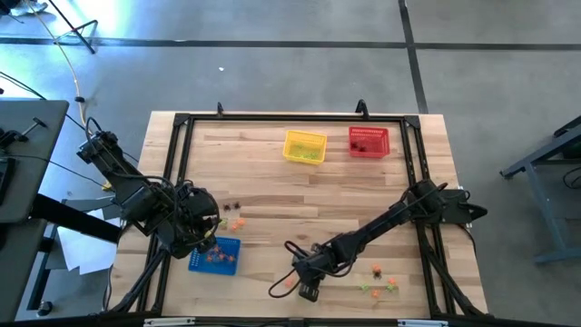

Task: Sort Halloween decoration
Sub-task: Put the orange spider toy into the blue bin

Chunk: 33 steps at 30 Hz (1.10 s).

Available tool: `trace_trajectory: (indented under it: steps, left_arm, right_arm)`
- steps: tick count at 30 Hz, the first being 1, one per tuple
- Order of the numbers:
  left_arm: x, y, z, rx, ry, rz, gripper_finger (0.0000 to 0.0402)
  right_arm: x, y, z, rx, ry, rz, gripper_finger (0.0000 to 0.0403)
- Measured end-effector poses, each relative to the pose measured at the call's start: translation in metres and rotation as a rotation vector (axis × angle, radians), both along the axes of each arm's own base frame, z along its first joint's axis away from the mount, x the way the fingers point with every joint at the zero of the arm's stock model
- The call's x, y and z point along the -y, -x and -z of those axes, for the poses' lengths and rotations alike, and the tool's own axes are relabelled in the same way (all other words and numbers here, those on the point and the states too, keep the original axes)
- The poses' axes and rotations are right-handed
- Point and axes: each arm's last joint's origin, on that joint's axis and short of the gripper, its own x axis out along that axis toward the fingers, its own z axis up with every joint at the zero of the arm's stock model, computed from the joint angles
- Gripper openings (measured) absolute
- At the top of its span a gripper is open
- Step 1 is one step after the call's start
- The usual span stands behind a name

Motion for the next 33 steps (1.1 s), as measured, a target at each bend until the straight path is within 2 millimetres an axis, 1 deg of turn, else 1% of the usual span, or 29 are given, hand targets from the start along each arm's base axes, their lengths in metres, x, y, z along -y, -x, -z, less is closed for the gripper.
trace_trajectory:
  steps: [3,5,12,16,21,25,28,33]
  left_arm:
    - [0.0,0.0,0.0,0.0,0.0,0.0,0.0099]
    - [0.0,0.0,0.0,0.0,0.0,0.0,0.0099]
    - [0.0,0.0,0.0,-0.008,0.009,0.004,0.0099]
    - [0.001,0.0,0.0,-0.017,0.019,0.007,0.0099]
    - [0.001,0.0,0.0,-0.017,0.019,0.007,0.0099]
    - [0.001,0.0,0.0,-0.017,0.019,0.008,0.0099]
    - [0.001,0.0,0.0,-0.017,0.019,0.008,0.0099]
    - [0.0,0.0,0.0,-0.017,0.019,0.007,0.0099]
  right_arm:
    - [0.0,0.0,0.001,-0.011,-0.008,-0.004,0.0018]
    - [0.0,0.0,0.001,-0.015,-0.027,-0.014,0.0007]
    - [-0.002,0.0,0.001,-0.019,-0.053,-0.034,0.0002]
    - [0.003,-0.002,-0.001,-0.018,-0.064,-0.045,0.0001]
    - [0.009,-0.002,-0.011,-0.01,-0.066,-0.058,0.0]
    - [0.011,-0.002,-0.026,0.029,-0.076,-0.064,0.0]
    - [0.014,-0.002,-0.033,0.048,-0.073,-0.054,0.0]
    - [0.022,-0.009,-0.049,0.141,-0.081,-0.045,0.0]
